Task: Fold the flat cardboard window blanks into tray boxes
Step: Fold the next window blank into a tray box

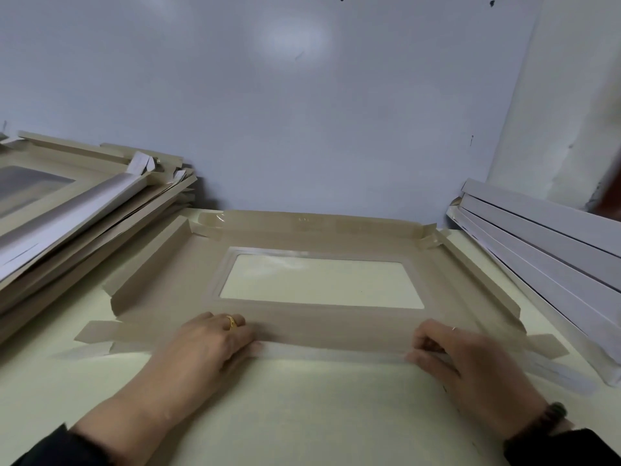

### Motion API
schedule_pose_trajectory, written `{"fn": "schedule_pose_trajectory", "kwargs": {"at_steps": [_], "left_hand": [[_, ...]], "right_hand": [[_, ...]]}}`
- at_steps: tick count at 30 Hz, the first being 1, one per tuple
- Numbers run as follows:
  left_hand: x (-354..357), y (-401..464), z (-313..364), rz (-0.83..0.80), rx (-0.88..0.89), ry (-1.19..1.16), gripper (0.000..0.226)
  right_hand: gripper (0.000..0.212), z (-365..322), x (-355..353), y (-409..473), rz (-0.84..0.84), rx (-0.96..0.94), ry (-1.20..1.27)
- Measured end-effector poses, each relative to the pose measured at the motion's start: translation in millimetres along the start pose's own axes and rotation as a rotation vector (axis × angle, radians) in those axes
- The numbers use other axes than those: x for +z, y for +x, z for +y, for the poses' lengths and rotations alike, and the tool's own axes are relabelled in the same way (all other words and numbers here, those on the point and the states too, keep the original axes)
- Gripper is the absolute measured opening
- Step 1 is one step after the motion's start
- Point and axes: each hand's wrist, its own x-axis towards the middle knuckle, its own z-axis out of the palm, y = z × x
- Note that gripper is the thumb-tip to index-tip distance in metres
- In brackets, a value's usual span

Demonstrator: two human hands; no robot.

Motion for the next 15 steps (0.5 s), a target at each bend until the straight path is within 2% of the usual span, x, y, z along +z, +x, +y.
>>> {"fn": "schedule_pose_trajectory", "kwargs": {"at_steps": [3, 7, 10, 12, 13, 15], "left_hand": [[-0.4, 1.3, -0.3, 0.022, -0.076, 0.116, 0.065], [2.5, 5.9, 6.4, 0.02, -0.162, 0.185, 0.065], [5.7, 11.8, 9.7, -0.001, -0.224, 0.159, 0.07], [9.0, 14.5, 11.7, -0.051, -0.266, 0.138, 0.066], [10.0, 16.1, 14.3, -0.078, -0.289, 0.105, 0.059], [13.1, 20.8, 23.4, -0.16, -0.344, 0.008, 0.059]], "right_hand": [[0.031, -4.8, 2.3, 5.0, 0.166, -0.054, -0.218], [0.036, -0.7, 11.9, 11.3, 0.27, -0.088, -0.321], [0.032, 0.5, 18.1, 15.3, 0.241, -0.088, -0.377], [0.014, -3.4, 21.0, 18.1, 0.2, -0.059, -0.362], [0.013, -7.8, 22.3, 20.0, 0.183, -0.048, -0.344], [0.026, -19.7, 28.1, 23.7, 0.108, -0.085, -0.314]]}}
